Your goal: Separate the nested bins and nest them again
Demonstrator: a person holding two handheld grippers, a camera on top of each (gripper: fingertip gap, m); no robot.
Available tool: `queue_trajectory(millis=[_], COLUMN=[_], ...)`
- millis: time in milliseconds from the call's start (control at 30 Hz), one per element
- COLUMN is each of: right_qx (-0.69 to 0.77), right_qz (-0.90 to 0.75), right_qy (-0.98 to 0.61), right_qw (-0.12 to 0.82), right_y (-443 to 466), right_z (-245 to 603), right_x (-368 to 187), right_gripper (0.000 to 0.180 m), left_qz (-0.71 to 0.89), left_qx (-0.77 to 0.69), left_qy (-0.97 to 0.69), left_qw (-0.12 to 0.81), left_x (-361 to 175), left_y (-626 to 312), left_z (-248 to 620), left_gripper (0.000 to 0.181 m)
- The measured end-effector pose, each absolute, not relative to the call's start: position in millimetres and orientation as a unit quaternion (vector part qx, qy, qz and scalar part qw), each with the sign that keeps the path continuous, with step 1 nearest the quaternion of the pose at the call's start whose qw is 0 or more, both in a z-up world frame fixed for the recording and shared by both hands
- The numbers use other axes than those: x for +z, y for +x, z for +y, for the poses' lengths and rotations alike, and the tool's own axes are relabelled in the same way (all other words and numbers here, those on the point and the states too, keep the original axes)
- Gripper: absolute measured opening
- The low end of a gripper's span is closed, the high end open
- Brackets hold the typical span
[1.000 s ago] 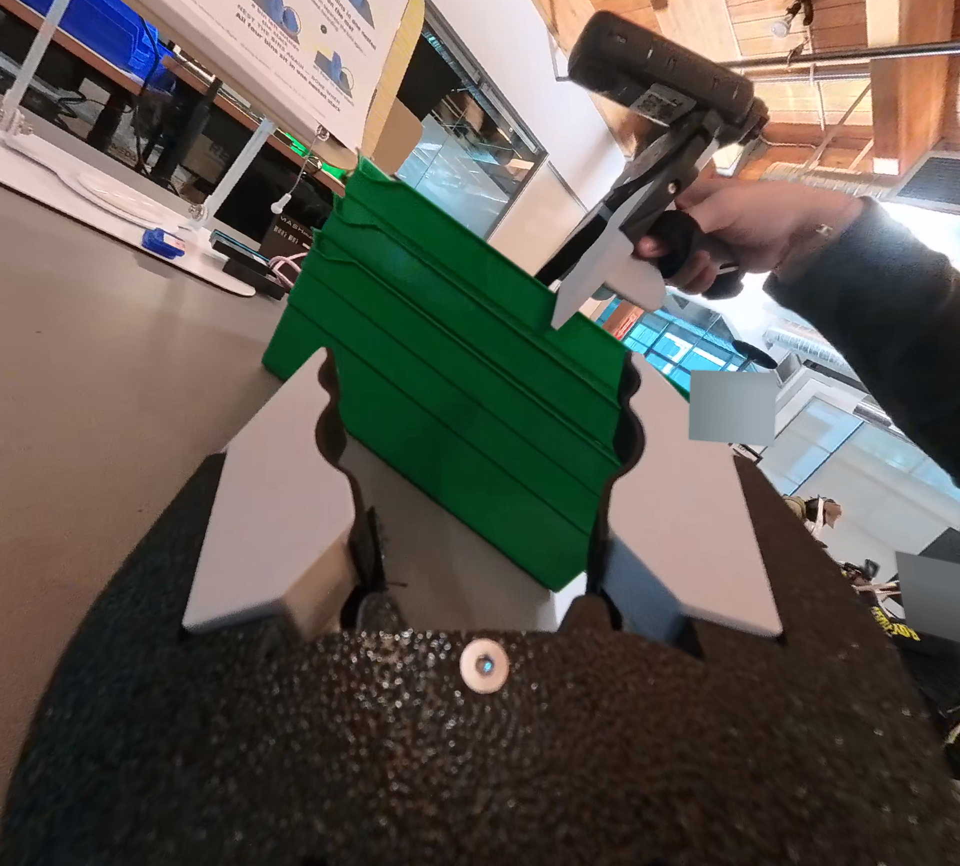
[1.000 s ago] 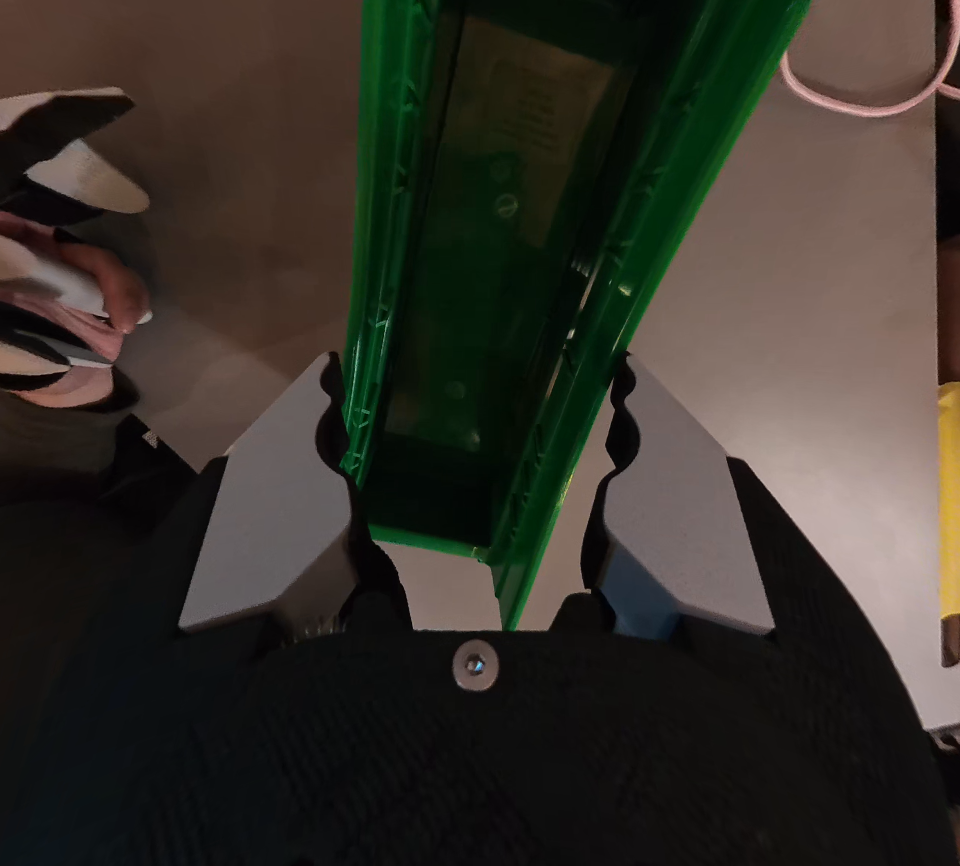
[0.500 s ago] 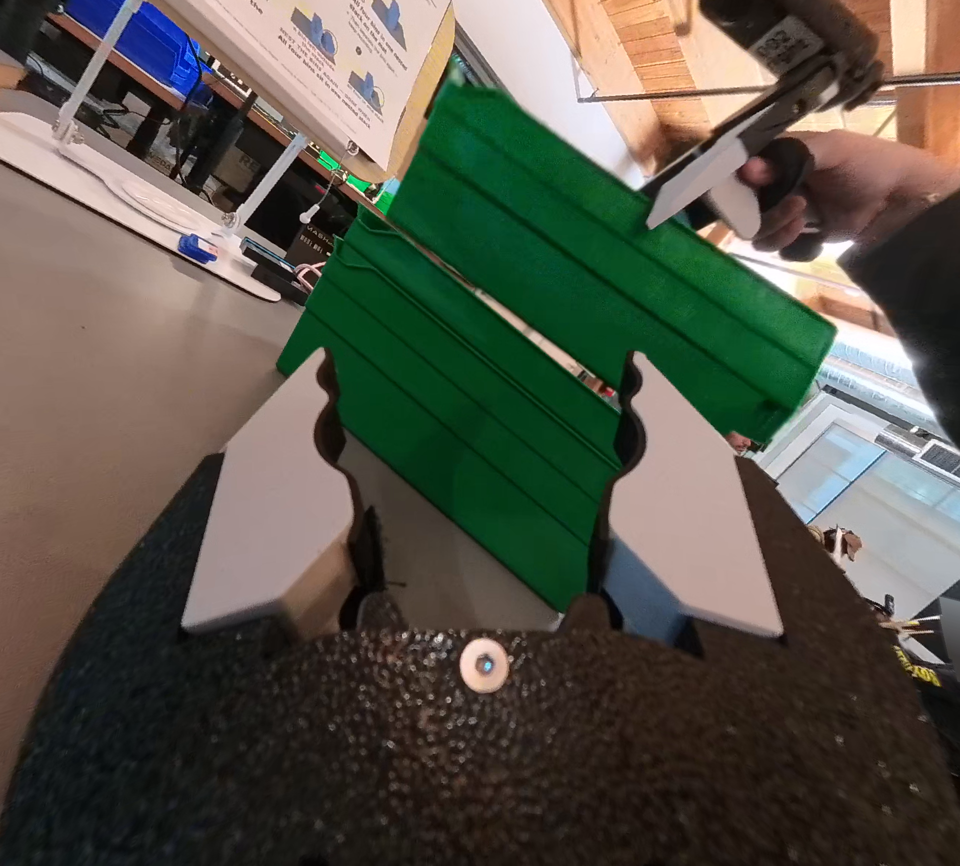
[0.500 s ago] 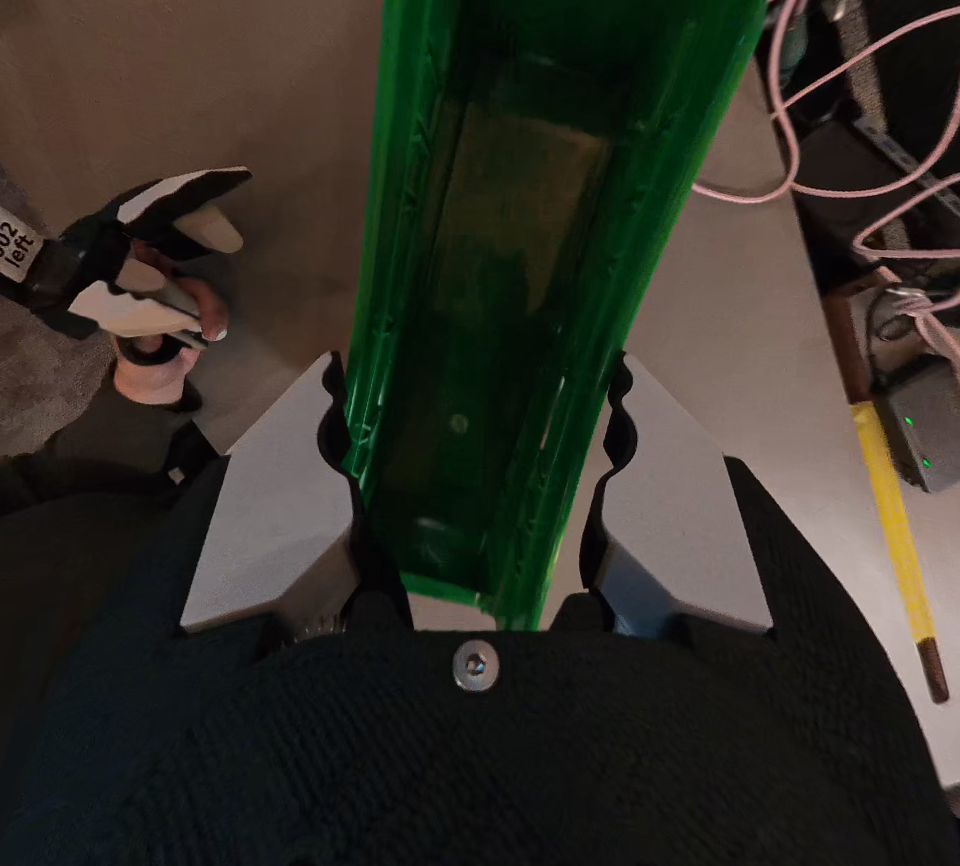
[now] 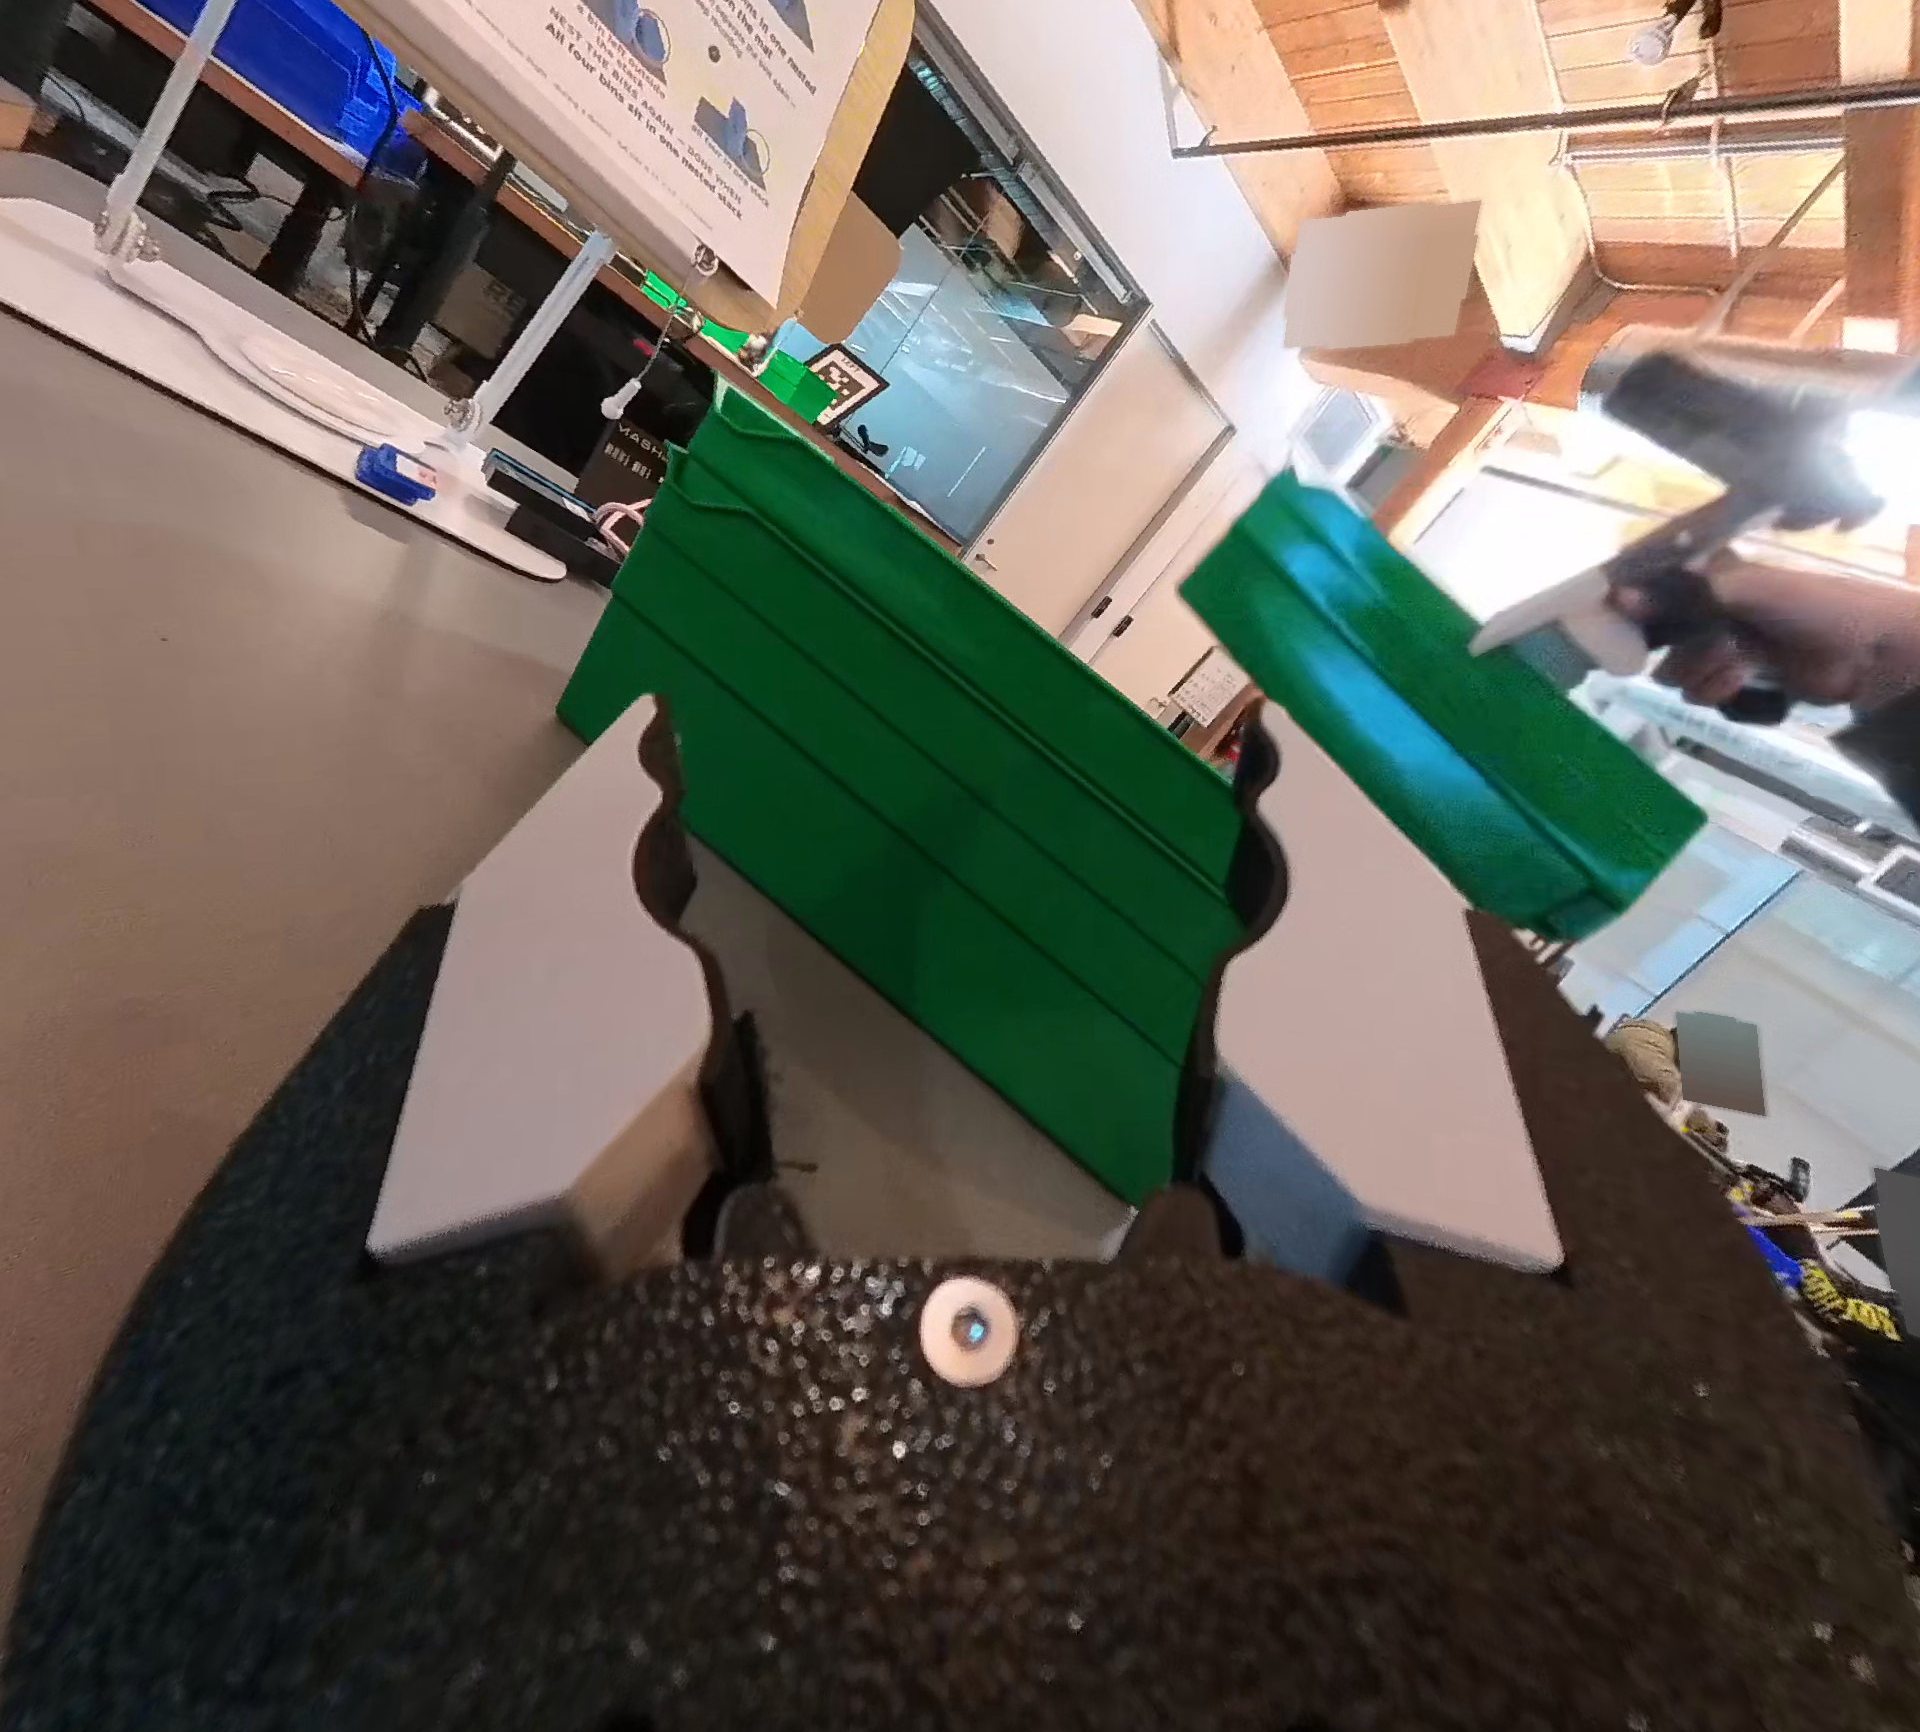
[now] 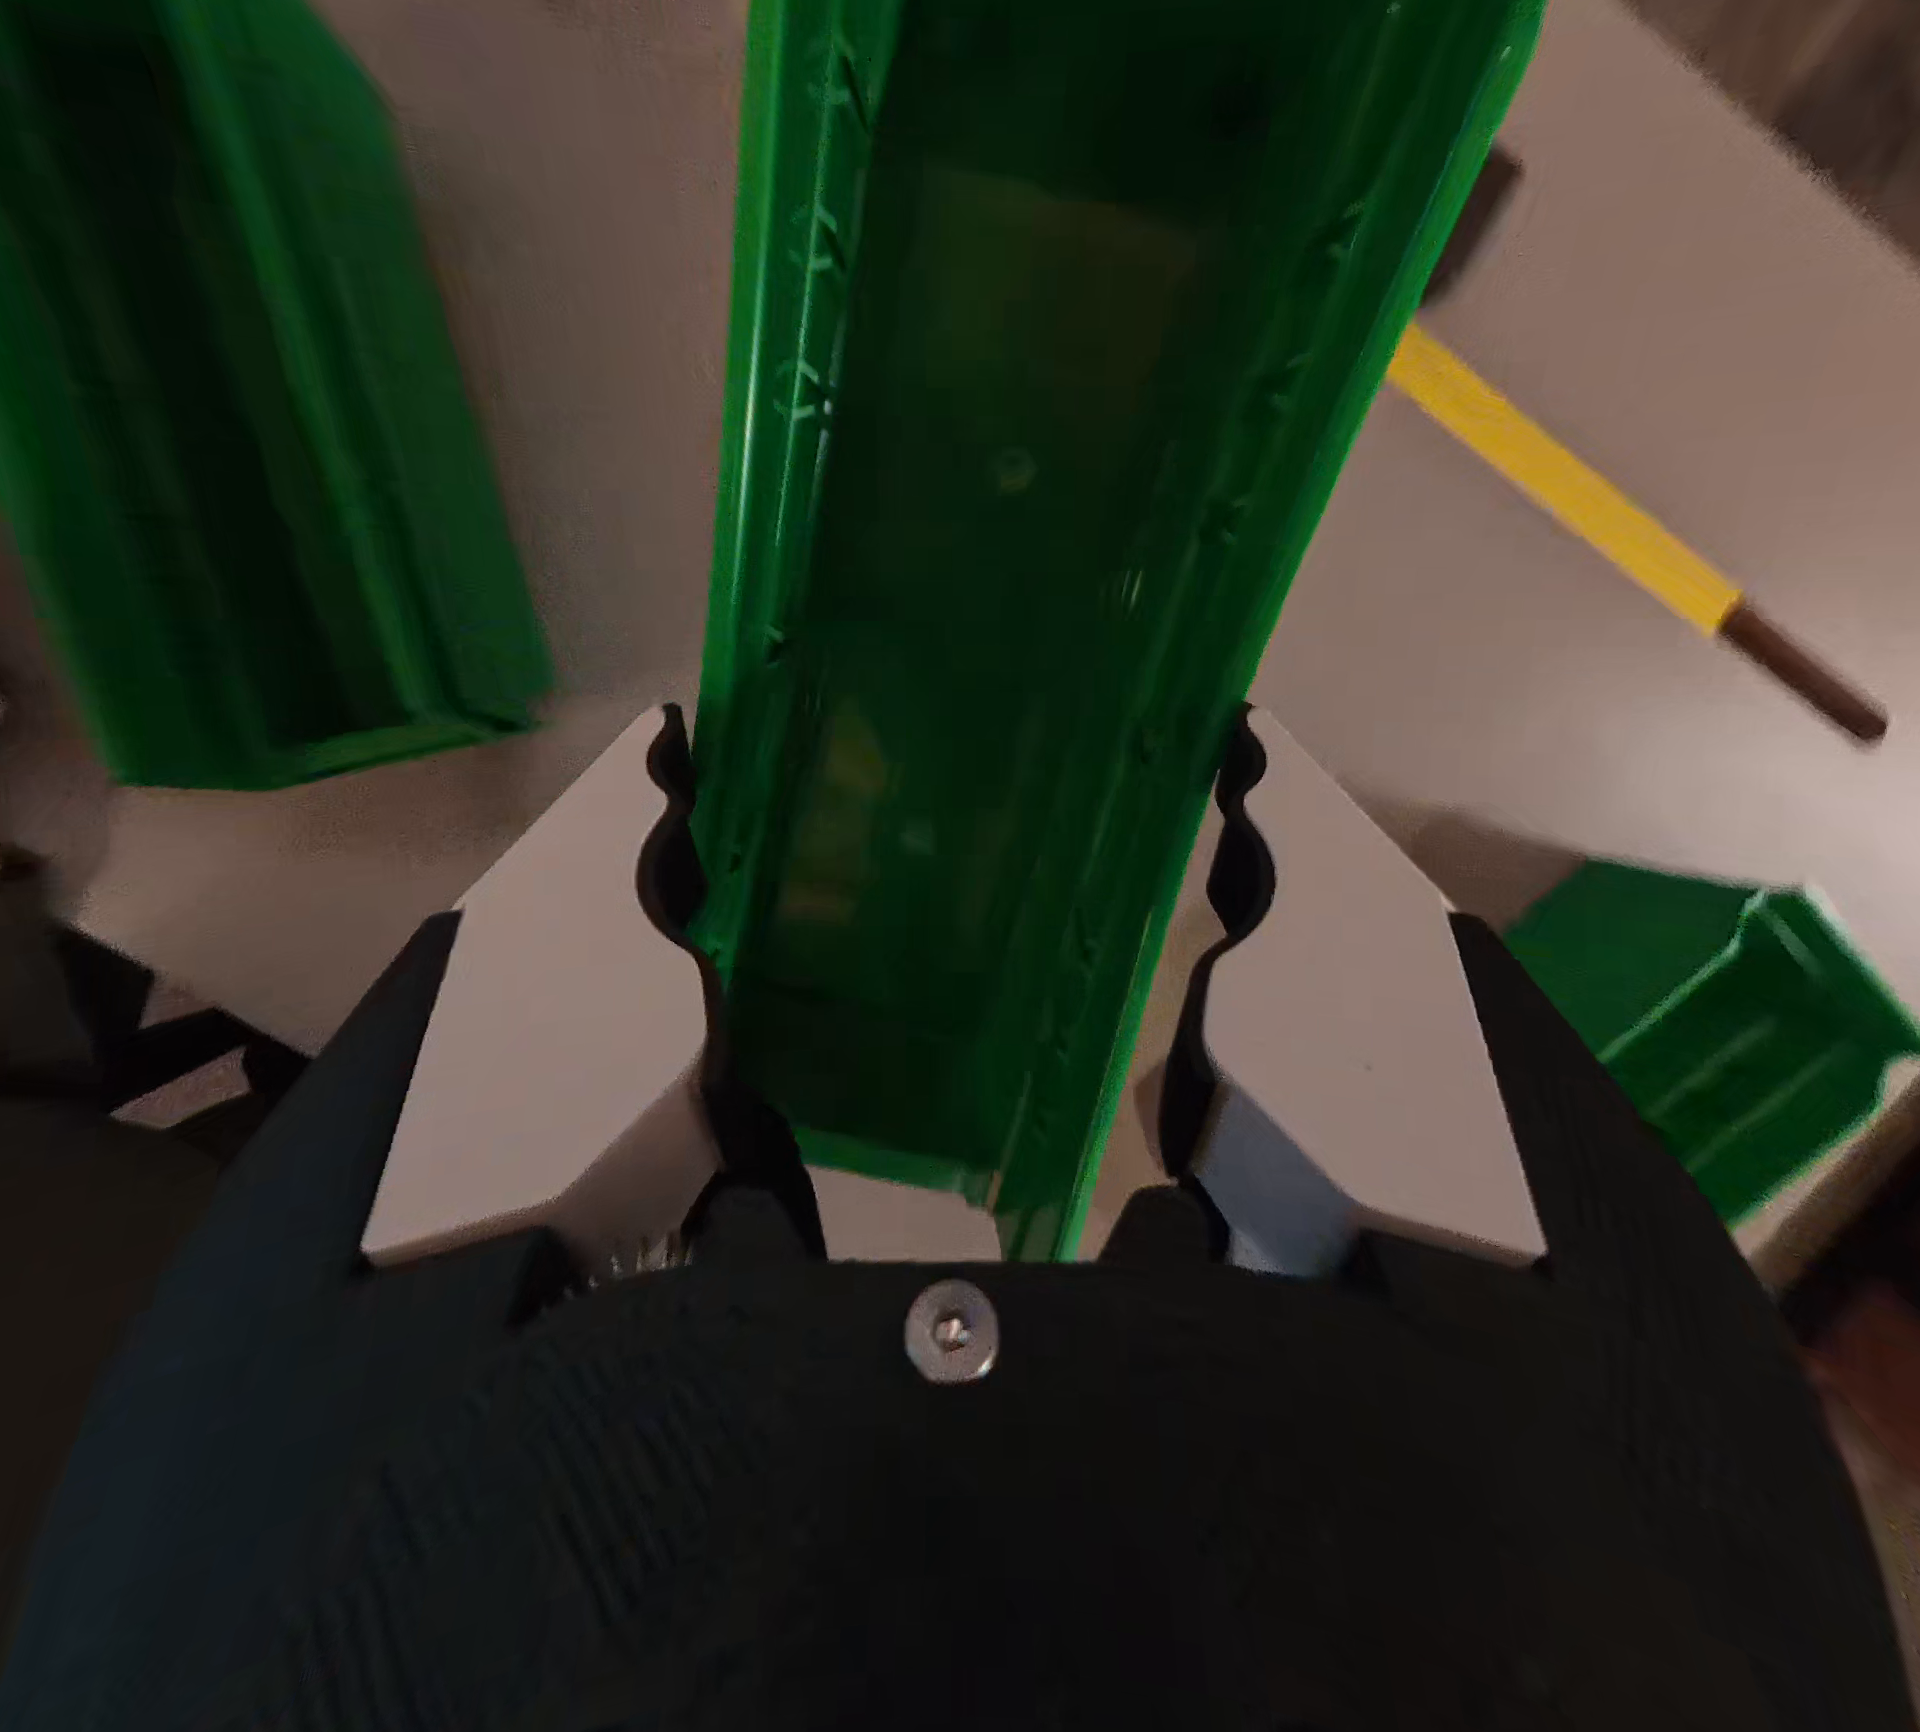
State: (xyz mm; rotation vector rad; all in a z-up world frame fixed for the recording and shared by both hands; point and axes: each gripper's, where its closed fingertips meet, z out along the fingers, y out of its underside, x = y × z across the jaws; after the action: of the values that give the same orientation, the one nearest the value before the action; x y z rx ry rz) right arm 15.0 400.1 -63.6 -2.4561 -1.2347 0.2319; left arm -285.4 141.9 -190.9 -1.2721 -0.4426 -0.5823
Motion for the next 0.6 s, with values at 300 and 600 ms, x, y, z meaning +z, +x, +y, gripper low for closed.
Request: queue_trajectory(millis=[300, 600], right_qx=[0.054, 0.029], right_qz=[-0.246, -0.216], right_qy=[-0.959, -0.966], right_qw=[0.127, 0.14], right_y=[170, 208], right_z=[458, 458], right_x=[-202, -230], right_gripper=[0.104, 0.119], left_qz=[-0.207, -0.212], left_qx=[-0.269, -0.281], left_qy=[-0.578, -0.581], left_qw=[0.742, 0.734], left_x=[-191, -194], left_y=[-287, -287], left_z=[142, 144], left_gripper=[0.104, 0.101])
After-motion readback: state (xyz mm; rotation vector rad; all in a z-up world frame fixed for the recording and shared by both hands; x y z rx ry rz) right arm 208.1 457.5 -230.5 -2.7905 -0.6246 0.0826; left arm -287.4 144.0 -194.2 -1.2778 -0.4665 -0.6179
